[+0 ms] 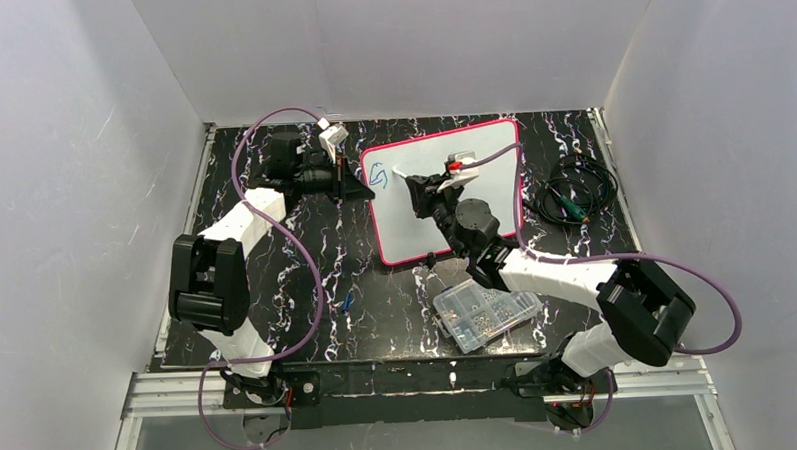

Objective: Write a sentence on the whiteboard

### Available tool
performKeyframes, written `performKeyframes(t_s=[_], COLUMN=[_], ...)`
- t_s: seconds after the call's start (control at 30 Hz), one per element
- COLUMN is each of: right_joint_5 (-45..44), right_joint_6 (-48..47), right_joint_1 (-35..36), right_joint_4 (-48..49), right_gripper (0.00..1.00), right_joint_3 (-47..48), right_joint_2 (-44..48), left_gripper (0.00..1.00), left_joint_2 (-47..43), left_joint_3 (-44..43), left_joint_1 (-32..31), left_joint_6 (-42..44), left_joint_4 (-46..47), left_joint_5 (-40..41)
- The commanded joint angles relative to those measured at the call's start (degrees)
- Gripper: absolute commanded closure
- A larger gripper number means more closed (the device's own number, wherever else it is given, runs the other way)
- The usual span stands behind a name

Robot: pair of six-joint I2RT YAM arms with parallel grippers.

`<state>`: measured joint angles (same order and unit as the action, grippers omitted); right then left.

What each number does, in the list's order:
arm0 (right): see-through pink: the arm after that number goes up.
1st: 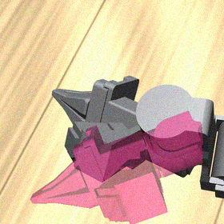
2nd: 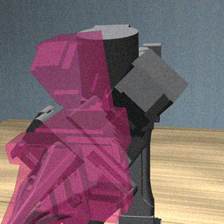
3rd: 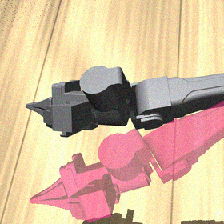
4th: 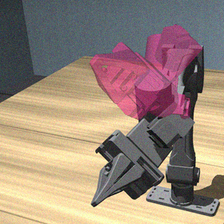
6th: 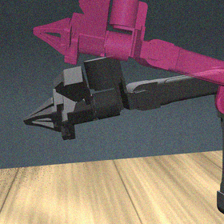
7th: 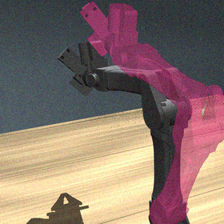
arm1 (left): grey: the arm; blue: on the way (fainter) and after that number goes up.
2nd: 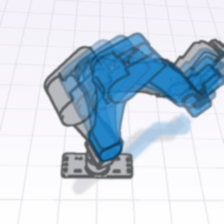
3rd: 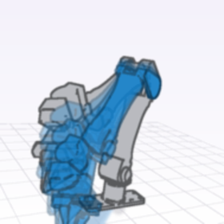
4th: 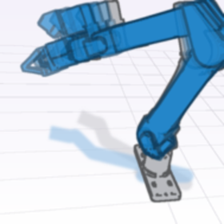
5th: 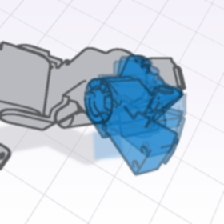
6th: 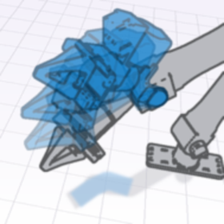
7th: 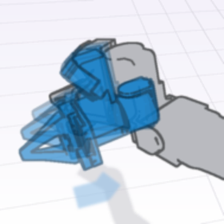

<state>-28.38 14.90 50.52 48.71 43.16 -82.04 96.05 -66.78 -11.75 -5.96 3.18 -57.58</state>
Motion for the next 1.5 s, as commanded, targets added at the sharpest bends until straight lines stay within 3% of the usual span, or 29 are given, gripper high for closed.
performKeyframes(t_s=[0.0,0.5,1.47], right_joint_5=[0.5,2.0,-2.7], right_joint_6=[-1.6,1.7,-1.5], right_joint_1=[-0.6,-0.5,-0.6], right_joint_4=[3.7,0.9,4.2], right_gripper=[0.99,0.99,0.99], right_joint_3=[3.2,-2.3,-1.6], right_joint_2=[-1.2,0.9,3.2], left_gripper=[1.00,1.00,1.00], left_joint_2=[-3.8,-3.9,-3.8], left_joint_3=[0.1,0.1,0.1], left_joint_1=[-0.2,-0.2,-0.2], left_joint_6=[1.0,0.9,0.9], left_joint_4=[0.2,0.2,0.2], left_joint_5=[-1.7,-1.5,-1.7])
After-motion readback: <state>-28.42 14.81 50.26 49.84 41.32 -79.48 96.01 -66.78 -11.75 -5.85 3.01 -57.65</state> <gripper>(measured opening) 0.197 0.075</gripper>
